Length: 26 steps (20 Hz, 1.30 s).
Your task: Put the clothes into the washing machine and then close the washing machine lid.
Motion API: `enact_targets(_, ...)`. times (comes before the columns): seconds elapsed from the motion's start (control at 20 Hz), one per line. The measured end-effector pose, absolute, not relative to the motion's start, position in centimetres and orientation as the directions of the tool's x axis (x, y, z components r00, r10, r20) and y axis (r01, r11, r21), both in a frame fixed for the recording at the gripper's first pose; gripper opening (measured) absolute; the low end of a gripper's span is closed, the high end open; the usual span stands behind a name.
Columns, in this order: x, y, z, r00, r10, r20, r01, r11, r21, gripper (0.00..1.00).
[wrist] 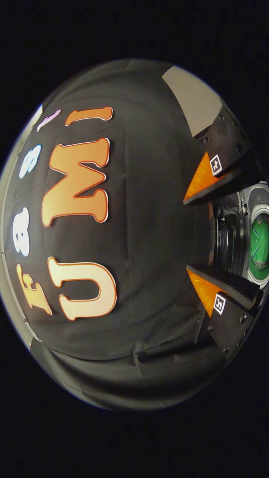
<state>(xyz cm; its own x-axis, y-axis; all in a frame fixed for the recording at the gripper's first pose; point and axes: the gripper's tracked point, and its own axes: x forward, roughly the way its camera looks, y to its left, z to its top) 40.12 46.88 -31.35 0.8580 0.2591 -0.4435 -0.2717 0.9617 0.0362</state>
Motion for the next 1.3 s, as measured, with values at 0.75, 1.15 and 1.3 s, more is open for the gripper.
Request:
enact_targets(0.75,37.4,43.7,-34.2,0.917,0.175,-0.359,-0.183,0.983,0.011,1.0)
enact_targets(1.15,31.7,42.3,-34.0,0.93,0.189,-0.314,-0.197,0.98,0.006,1.0)
enact_targets(1.3,30.1,42.1,-34.2,0.93,0.202,-0.307,-0.209,0.978,0.008,0.99)
